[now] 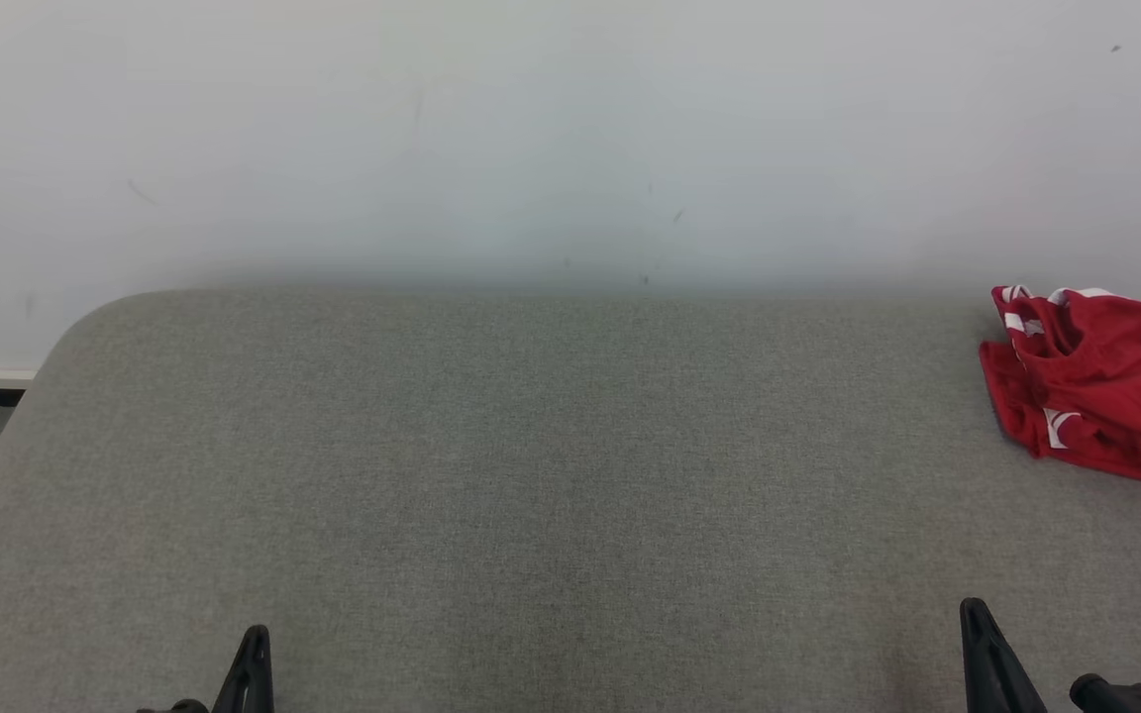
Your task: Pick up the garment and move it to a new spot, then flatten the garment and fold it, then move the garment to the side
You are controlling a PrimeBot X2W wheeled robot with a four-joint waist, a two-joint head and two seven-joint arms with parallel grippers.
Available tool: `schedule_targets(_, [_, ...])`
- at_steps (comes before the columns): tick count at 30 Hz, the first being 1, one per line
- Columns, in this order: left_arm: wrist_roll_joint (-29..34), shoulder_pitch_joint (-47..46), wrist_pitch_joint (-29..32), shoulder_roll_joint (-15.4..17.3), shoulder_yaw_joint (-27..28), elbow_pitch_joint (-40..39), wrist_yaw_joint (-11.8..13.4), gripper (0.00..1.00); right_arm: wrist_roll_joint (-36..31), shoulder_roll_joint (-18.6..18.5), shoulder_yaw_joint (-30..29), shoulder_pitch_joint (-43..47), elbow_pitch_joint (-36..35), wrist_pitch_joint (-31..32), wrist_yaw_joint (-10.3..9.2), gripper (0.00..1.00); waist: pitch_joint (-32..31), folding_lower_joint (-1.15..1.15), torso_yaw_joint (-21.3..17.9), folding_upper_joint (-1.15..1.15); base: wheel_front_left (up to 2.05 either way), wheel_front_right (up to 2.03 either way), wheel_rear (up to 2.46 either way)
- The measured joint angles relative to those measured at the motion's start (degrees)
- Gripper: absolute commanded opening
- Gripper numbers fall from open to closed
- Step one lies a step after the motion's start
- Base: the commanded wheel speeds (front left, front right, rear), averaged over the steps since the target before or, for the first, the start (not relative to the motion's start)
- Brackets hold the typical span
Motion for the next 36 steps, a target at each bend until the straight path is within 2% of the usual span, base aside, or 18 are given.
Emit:
schedule_targets(15, [-14.83,-1.68,2.27,-1.97,3.31,2.30,-3.47,0.00,16.70,0.01,0.35,-2.79,1.93,2.60,0.00,0.00,0.49,0.00,-0.63,0.00,0.00,0.00,0.00])
schedule_targets(36, [-32.26,-4.39,5.26,-4.58,7.51,4.71,-7.54,0.00,36.19,-0.02,0.56,-6.66,4.50,5.86,0.00,0.00,1.22,0.00,-1.55,0.00,0.00,0.00,0.00])
